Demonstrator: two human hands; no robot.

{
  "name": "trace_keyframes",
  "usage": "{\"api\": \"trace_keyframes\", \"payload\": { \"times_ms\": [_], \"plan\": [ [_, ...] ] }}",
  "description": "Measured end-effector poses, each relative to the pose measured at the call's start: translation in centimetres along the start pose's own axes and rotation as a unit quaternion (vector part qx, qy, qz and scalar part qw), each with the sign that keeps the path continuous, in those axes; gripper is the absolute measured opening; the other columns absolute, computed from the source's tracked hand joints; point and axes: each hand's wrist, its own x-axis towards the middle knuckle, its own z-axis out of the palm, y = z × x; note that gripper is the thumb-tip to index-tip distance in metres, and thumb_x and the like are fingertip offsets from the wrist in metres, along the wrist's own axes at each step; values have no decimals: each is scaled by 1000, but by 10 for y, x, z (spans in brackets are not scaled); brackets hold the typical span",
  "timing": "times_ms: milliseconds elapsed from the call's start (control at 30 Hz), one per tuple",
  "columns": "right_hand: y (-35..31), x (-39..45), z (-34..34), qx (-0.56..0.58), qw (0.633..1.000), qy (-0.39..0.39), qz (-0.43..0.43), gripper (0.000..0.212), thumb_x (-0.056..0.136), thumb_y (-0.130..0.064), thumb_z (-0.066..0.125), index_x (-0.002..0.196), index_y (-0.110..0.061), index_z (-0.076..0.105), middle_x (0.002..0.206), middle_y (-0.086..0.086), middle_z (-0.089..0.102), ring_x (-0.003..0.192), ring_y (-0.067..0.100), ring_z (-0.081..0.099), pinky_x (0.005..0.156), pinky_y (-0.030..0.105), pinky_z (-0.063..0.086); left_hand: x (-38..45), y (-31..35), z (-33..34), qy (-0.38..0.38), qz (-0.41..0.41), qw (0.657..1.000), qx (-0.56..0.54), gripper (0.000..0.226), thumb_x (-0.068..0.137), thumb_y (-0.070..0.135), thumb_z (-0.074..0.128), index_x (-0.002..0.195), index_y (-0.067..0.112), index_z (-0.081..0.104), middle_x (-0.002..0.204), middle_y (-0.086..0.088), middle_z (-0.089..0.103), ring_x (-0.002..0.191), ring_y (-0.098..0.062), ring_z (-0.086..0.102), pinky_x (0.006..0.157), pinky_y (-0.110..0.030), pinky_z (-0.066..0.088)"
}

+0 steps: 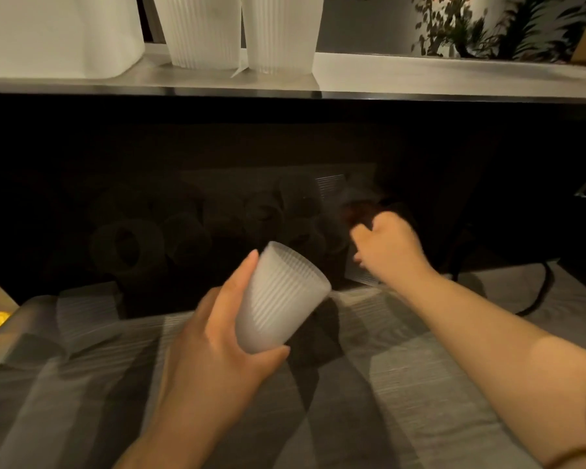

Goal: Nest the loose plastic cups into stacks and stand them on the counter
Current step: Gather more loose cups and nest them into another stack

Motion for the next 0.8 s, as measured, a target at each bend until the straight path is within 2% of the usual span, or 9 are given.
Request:
{"api": "trace_keyframes", "payload": {
  "times_ms": [33,100,167,267,367,467,533,633,800],
  "plan": [
    [5,10,2,-50,998,38,2,16,95,-28,55,94,-16,65,89,11,68,89,28,67,77,35,53,0,-2,-1,12,-8,1000,4,119,63,40,87,124,82,-7,115,38,25,98,9,31,74,-20,32],
    [16,24,9,-126,992,-20,-5,48,95,-25,57,141,-31,45,130,12,58,117,32,57,95,38,50,0,-5,-2,15,-11,1000,22,119,64,42,86,125,80,-9,116,36,24,97,8,31,71,-18,31],
    [22,34,10,-113,992,-58,-22,61,96,-21,55,150,-36,30,143,9,50,126,30,51,103,40,45,0,-4,-4,1,-7,999,40,120,66,43,85,125,79,-12,115,36,22,97,8,32,74,-20,33],
    [23,40,5,-15,999,-2,-37,56,93,-9,57,144,-31,45,130,7,59,118,29,57,97,39,49,1,-3,-7,-26,-10,998,54,119,69,44,82,119,81,-19,112,36,18,94,7,31,72,-19,32],
    [3,16,-14,193,979,45,-40,51,90,-2,62,130,-33,56,92,-2,67,79,18,67,71,31,58,4,-3,-10,-23,-25,999,34,119,67,45,83,121,80,-18,113,32,23,95,5,33,77,-22,34],
    [-18,-30,-37,339,933,-81,-92,33,90,-5,62,113,-29,64,75,2,70,54,11,57,54,25,52,2,-3,-9,-19,-23,1000,4,122,62,43,86,128,78,-10,113,33,29,96,6,35,79,-24,35],
    [-25,-53,-42,351,916,-158,-113,36,91,-7,59,117,-30,65,78,3,70,54,12,55,54,22,51,-1,-2,-6,-15,-12,1000,-23,120,61,38,88,130,78,-3,111,36,34,92,10,41,75,-18,37],
    [-25,-64,-37,296,927,-185,-138,37,95,-8,56,123,-31,62,80,1,72,54,12,57,58,24,53,-5,-1,-2,-13,1,999,-36,119,62,37,88,128,79,-1,112,37,36,98,23,37,73,-9,33],
    [-22,-70,-34,175,948,-211,-162,38,100,-20,47,132,-41,49,87,-25,71,56,16,66,72,23,58,-11,-3,0,-12,14,1000,-25,124,59,35,90,132,77,-1,120,34,38,101,11,43,76,-16,38]
  ]
}}
